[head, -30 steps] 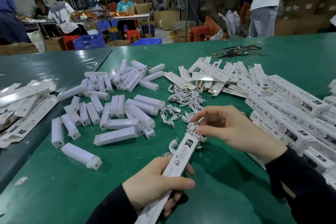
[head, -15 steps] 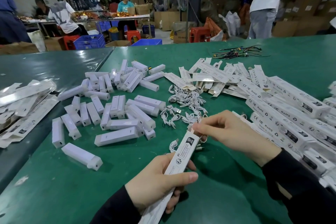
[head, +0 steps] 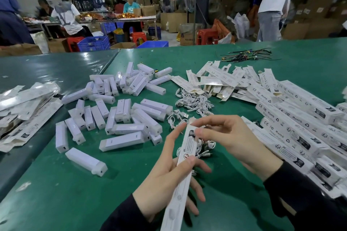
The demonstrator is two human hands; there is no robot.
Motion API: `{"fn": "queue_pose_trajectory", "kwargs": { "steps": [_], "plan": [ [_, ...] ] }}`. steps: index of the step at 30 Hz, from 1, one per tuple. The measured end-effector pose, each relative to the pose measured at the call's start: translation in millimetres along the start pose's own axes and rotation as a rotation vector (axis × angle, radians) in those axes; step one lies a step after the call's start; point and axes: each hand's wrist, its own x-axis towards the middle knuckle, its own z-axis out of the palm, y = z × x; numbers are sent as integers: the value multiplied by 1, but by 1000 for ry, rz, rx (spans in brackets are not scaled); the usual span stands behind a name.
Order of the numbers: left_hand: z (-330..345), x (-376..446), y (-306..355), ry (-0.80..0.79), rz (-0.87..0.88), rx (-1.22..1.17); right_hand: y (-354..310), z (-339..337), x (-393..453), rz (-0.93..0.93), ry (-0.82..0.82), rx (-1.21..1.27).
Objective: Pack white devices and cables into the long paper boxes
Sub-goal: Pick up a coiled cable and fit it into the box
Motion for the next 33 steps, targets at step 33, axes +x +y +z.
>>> {"fn": "queue_pose_trajectory", "kwargs": {
  "steps": [33],
  "plan": [
    [-1, 3, -6, 228, 131, -12, 4, 22, -3, 249, -50, 257]
  ]
}}
